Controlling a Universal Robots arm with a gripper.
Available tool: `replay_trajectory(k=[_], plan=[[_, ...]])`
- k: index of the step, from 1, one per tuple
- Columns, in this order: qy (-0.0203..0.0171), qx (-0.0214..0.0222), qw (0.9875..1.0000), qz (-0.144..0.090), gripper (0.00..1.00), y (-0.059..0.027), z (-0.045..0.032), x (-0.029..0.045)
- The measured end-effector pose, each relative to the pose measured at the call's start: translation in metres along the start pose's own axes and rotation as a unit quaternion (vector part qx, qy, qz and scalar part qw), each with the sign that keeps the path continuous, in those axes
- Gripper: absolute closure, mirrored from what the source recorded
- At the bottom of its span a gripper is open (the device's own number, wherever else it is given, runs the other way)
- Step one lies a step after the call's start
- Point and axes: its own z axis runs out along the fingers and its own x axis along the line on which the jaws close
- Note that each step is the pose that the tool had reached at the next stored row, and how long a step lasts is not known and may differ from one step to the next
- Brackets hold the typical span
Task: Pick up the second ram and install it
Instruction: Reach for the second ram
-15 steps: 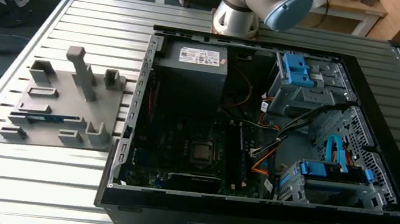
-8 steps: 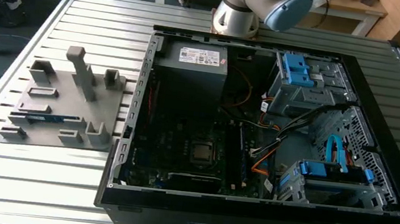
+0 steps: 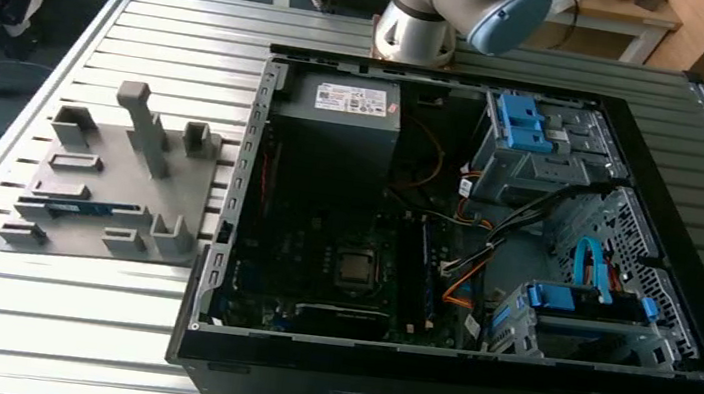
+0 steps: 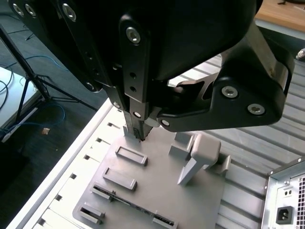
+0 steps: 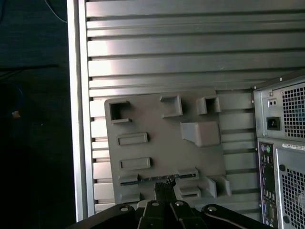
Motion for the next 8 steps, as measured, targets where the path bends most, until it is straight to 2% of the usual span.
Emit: replay_trajectory(k=[8], plan=[[0.0003,0.0000,1.0000,0.000,0.90,-0.0045,0.0140,0.0001]])
